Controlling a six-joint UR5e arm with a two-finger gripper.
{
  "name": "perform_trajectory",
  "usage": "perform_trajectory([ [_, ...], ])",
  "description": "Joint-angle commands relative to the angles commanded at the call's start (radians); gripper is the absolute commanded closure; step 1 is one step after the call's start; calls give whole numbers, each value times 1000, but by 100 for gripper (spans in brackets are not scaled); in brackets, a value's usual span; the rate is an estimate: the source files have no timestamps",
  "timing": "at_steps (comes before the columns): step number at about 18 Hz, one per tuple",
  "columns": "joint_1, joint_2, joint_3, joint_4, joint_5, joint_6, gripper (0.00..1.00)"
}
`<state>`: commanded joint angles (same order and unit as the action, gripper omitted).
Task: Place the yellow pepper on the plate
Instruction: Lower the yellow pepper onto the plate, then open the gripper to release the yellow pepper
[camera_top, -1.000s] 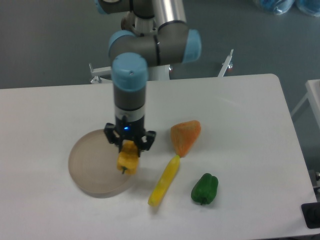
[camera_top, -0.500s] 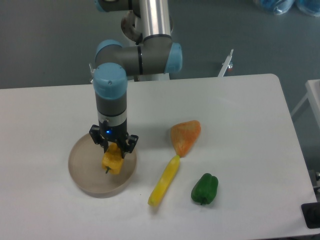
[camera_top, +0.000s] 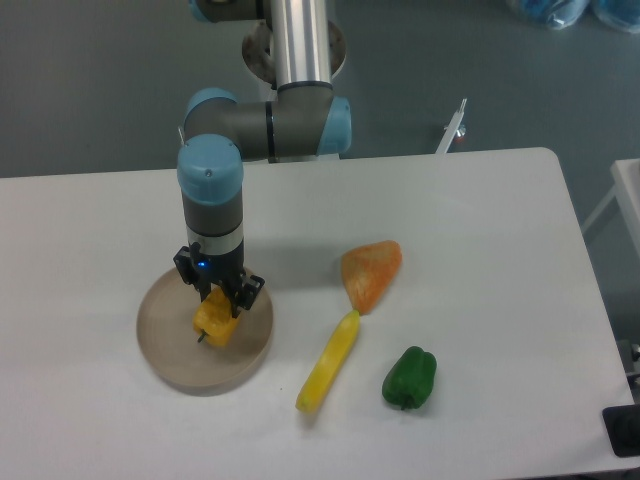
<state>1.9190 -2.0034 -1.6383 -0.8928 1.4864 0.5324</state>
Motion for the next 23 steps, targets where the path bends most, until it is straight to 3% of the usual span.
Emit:
perform_trajectory([
  [11,-2,-11,-3,0,-6,-35,54],
  [12,-2,-12,-3,0,-6,-35,49],
  [15,-2,-11,-2,2,-6,-34,13],
  [20,-2,-3,6,2,-8,-35,0],
  [23,2,11,12,0,-8,-34,0],
])
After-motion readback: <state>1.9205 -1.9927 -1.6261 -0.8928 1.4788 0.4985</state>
